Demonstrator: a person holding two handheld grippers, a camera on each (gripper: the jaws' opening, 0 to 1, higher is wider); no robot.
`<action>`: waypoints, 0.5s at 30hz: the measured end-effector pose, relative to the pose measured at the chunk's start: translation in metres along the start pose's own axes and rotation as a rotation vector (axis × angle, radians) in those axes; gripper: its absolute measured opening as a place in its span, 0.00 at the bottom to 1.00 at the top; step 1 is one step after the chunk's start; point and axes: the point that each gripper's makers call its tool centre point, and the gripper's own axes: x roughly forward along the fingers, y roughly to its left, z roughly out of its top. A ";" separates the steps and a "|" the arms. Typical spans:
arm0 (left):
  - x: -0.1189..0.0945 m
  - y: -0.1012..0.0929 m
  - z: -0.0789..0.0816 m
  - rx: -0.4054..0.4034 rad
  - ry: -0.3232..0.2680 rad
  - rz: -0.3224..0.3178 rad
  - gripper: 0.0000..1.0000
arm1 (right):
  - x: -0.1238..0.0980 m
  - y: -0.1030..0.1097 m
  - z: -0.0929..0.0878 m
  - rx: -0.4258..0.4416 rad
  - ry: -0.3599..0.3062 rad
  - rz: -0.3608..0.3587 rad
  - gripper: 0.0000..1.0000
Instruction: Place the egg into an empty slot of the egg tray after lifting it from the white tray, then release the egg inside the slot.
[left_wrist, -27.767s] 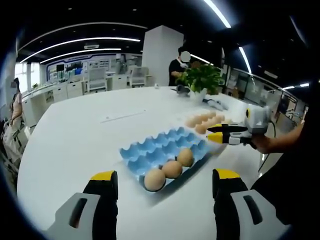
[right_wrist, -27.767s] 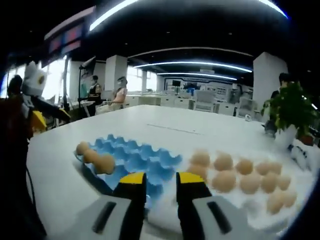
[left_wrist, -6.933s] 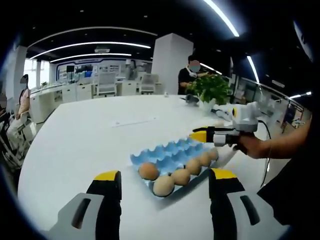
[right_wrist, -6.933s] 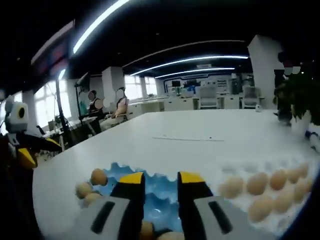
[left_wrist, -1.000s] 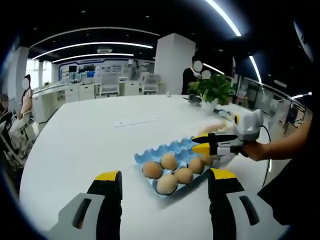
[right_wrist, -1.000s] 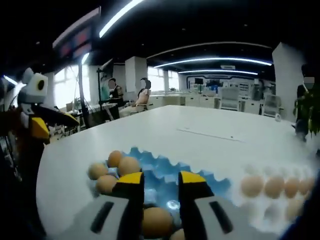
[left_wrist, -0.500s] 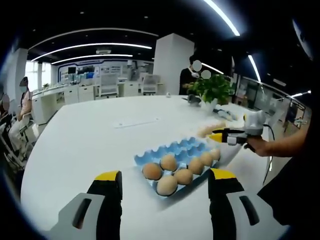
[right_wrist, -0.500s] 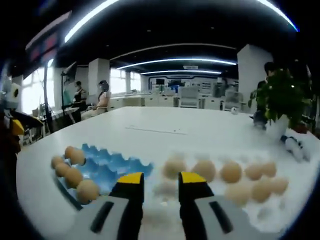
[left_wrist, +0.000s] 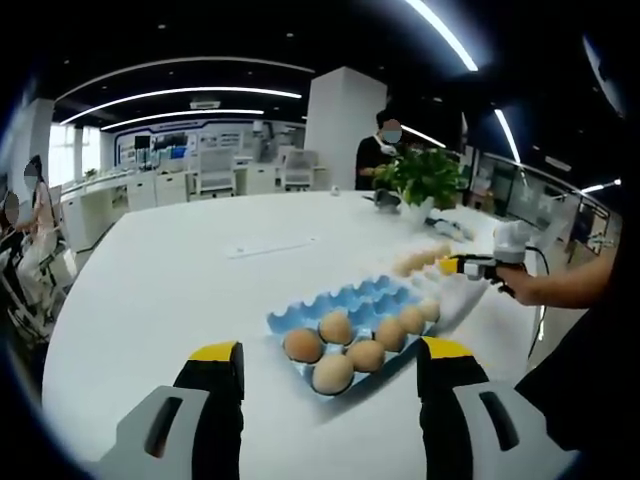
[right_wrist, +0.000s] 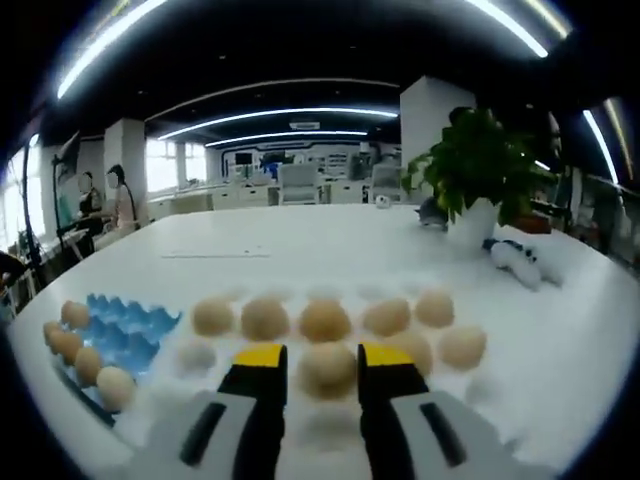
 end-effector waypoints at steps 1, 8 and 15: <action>0.000 0.000 0.000 0.001 0.001 0.000 0.71 | 0.001 0.001 -0.002 0.002 0.008 0.003 0.28; 0.000 0.002 -0.001 -0.001 0.004 0.004 0.71 | 0.011 0.002 -0.012 -0.009 0.040 0.014 0.29; -0.001 0.004 -0.004 -0.004 0.008 0.009 0.71 | 0.008 0.002 -0.010 0.002 0.036 0.023 0.26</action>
